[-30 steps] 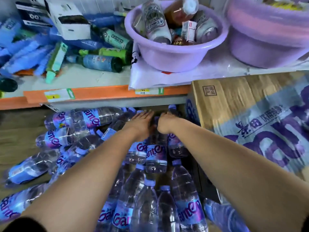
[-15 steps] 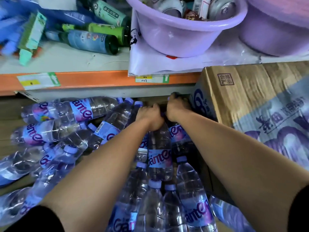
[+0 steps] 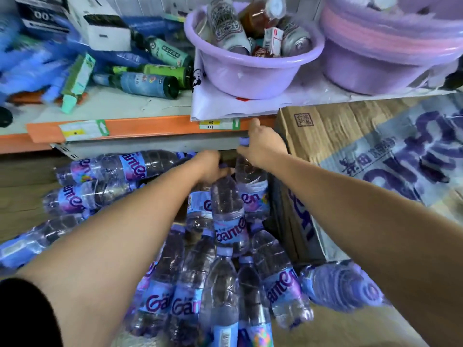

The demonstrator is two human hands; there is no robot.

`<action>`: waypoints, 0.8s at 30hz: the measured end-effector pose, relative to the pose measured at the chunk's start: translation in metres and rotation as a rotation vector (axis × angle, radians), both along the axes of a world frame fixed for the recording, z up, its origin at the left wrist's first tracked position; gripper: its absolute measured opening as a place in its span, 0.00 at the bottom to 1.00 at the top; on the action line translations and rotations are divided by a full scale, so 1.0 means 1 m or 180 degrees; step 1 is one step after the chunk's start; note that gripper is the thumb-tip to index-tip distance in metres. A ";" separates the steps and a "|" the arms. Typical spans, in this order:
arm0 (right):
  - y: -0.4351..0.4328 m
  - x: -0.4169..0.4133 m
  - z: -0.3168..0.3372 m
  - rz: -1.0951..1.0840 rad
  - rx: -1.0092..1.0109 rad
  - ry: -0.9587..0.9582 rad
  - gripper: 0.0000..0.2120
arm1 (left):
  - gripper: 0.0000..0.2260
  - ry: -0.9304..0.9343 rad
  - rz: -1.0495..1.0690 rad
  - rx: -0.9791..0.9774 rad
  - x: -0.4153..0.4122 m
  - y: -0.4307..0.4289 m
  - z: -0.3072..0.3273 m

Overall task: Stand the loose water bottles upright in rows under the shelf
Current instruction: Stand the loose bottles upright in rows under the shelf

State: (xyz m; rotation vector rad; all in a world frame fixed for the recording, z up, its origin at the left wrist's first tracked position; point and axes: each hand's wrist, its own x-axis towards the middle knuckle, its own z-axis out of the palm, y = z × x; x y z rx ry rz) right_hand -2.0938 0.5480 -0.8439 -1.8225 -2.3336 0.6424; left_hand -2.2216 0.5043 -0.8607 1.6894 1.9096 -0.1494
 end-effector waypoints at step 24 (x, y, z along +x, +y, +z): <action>0.013 0.008 0.024 0.0054 0.0305 -0.0078 0.19 | 0.18 0.0044 0.0066 0.1706 0.013 0.032 0.016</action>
